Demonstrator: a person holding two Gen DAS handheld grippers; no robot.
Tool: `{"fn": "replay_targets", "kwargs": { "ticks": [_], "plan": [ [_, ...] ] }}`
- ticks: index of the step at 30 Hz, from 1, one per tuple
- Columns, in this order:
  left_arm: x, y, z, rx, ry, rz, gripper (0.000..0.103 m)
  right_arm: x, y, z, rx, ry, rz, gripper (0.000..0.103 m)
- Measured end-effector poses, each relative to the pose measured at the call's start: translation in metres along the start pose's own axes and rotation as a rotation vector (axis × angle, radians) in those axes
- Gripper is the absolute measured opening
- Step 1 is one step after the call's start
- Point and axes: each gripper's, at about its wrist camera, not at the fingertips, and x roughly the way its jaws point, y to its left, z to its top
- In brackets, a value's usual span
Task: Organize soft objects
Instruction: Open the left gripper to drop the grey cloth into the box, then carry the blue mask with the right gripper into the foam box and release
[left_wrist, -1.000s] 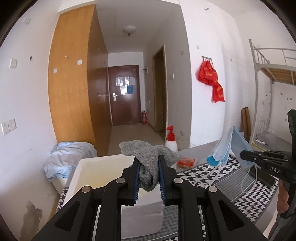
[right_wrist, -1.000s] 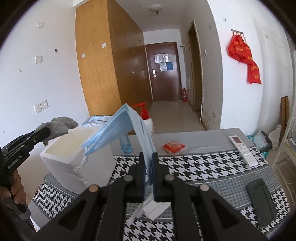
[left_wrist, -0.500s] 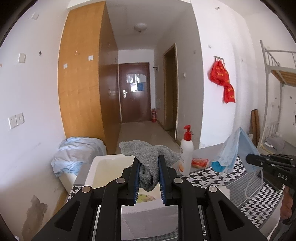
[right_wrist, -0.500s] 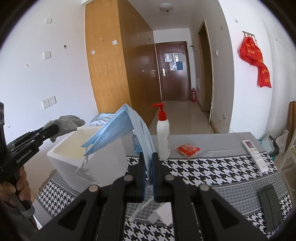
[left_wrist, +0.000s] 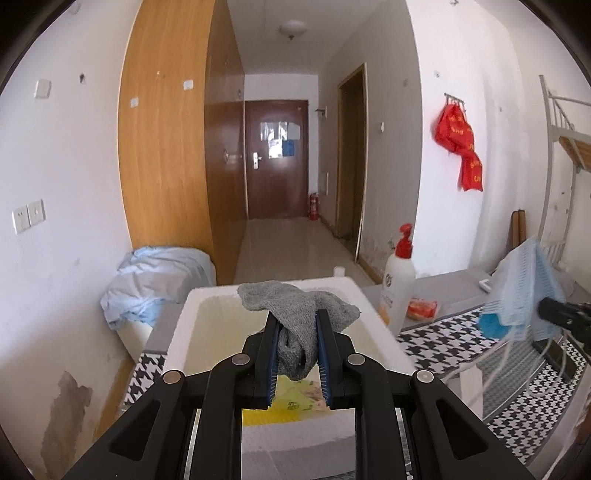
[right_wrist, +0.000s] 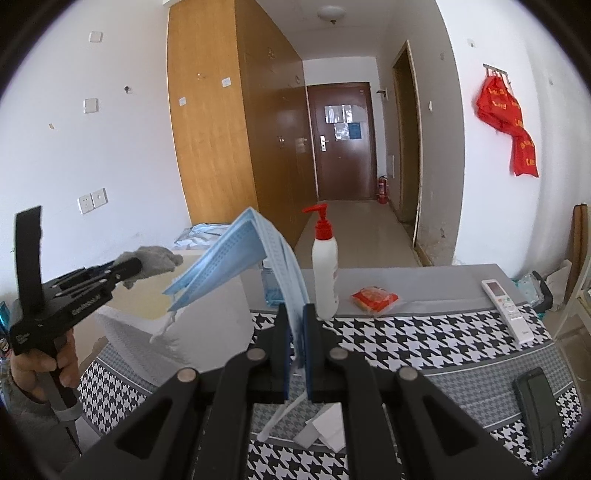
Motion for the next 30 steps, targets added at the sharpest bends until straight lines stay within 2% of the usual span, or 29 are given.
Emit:
{"fn": "replay_targets", "kwargs": {
  "ticks": [3,6,7,8,10,12,14,17,20,30],
  "plan": [
    [0.008,0.004,0.0,-0.01,0.02,-0.004,0.02,0.0,-0.001,0.0,0.006,0.001,-0.005,0.008],
    [0.009,0.005,0.0,-0.014,0.027,-0.004,0.024,0.002,-0.002,0.001,0.013,0.004,-0.012,0.008],
    [0.009,0.005,-0.001,-0.013,0.028,-0.003,0.034,0.003,-0.002,0.002,0.014,0.005,-0.013,0.008],
    [0.008,0.005,-0.001,-0.011,0.029,-0.003,0.051,0.003,-0.002,0.002,0.014,0.005,-0.014,0.008],
    [0.004,0.007,-0.001,-0.014,0.013,0.004,0.065,0.003,-0.002,0.003,0.015,0.003,-0.014,0.008],
    [-0.001,0.008,0.001,-0.02,-0.003,0.011,0.07,0.005,-0.002,0.004,0.016,0.005,-0.013,0.008],
    [-0.005,0.01,0.001,-0.028,-0.009,0.009,0.086,0.006,0.0,0.005,0.013,0.006,-0.012,0.008],
    [-0.013,0.013,0.002,-0.045,-0.035,0.02,0.099,0.005,0.002,0.008,0.011,0.002,-0.009,0.008],
    [-0.021,0.02,0.003,-0.07,-0.047,0.016,0.1,0.004,0.004,0.01,0.008,-0.004,-0.007,0.008],
    [-0.041,0.025,-0.001,-0.051,-0.081,0.04,0.102,0.009,0.021,0.021,-0.026,-0.009,0.025,0.008]
  ]
}}
